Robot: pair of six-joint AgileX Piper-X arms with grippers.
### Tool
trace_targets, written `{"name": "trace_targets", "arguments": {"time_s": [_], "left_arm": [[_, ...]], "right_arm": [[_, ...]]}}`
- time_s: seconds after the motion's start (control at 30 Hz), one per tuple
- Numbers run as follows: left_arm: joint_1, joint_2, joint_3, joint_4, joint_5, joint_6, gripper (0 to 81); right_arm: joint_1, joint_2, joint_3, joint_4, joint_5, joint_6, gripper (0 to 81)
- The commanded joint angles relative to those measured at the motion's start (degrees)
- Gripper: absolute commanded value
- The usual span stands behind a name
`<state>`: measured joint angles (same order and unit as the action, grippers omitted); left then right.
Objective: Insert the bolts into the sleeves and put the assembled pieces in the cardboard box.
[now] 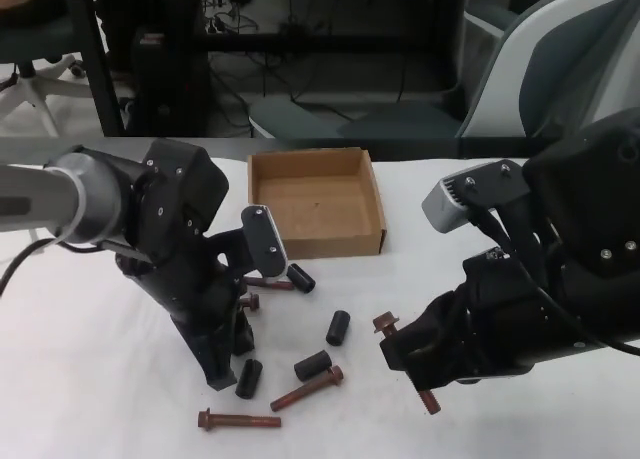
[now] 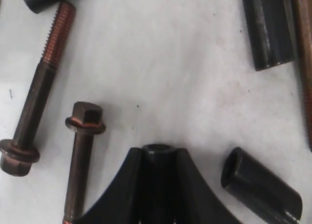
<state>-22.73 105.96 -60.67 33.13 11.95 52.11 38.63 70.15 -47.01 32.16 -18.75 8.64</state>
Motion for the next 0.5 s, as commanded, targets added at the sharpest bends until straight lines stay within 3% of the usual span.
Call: {"name": "trace_targets", "arguments": {"time_s": [0.0,0.33,0.47], "left_arm": [[0.3,1.4,0.8,2.4,-10.1,1.1,1.5],[-0.8,-1.0,-3.0,12.5,-14.5,0.5,1.7],[-0.8,-3.1,-3.6,14.9,-12.0,-4.9,1.7]], "right_arm": [[0.1,-1.2,-0.3,-0.7,-0.6,0.1,0.4],[-1.7,-4.2,-0.8,-0.3,-0.6,0.3,0.4],[-1.8,-5.6,-1.1,-0.3,-0.5,0.5,0.4]]}}
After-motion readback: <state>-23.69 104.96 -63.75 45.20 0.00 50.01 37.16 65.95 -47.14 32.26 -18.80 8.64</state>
